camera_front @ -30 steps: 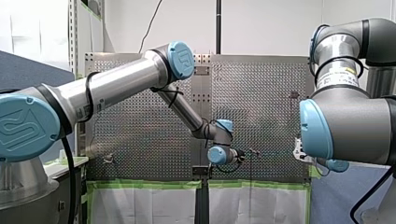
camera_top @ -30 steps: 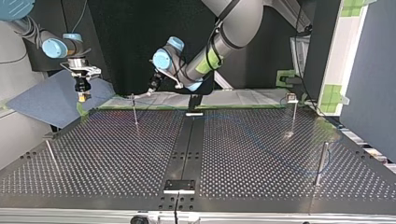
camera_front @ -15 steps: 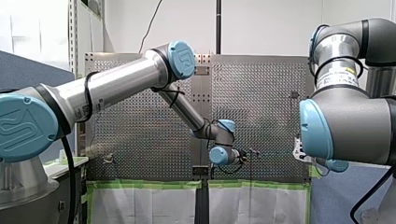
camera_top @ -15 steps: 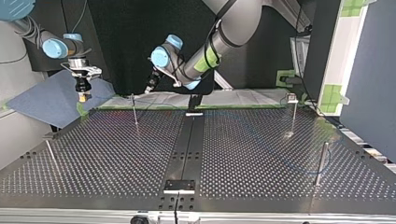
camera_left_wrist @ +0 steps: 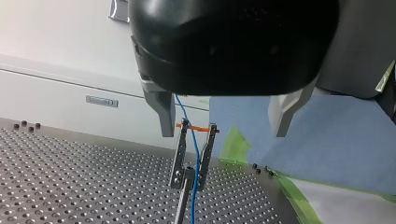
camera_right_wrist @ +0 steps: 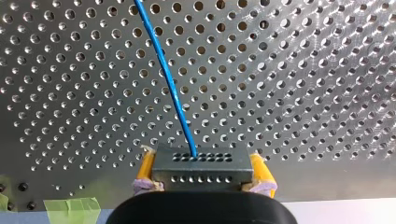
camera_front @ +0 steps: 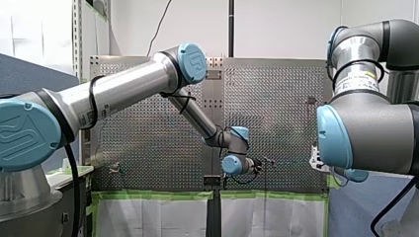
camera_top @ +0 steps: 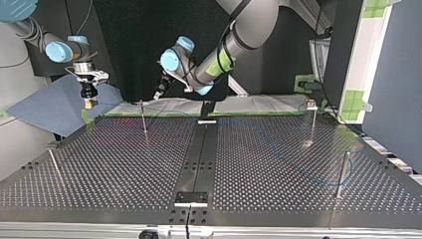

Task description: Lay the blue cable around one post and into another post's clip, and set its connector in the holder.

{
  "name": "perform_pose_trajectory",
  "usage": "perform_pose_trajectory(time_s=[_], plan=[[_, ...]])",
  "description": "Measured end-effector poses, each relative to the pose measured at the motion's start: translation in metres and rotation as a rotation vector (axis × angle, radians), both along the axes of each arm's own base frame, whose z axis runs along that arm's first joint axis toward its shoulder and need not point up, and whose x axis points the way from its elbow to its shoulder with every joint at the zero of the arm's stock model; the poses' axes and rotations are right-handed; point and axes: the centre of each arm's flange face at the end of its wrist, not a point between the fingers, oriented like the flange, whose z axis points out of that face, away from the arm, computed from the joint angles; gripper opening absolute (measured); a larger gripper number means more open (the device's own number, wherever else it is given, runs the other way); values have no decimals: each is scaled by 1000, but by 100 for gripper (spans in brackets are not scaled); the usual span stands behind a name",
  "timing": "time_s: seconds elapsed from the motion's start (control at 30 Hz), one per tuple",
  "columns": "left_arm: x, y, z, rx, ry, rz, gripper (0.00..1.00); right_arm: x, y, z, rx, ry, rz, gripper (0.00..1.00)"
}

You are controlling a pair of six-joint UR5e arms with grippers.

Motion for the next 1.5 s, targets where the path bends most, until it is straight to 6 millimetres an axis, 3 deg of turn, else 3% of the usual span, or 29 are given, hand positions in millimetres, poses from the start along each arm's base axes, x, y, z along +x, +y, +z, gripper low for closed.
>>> perform_pose_trajectory(time_s=[0.57,1.0,1.5], plan=[[0,1,3,8,0,11,100,0,0,0,-1,0,0,0],[-19,16,47,55,-34,72,100,0,0,0,0,0,1,0],[-33,41,102,-22,-78,116,100,2,1,0,7,-6,4,0]])
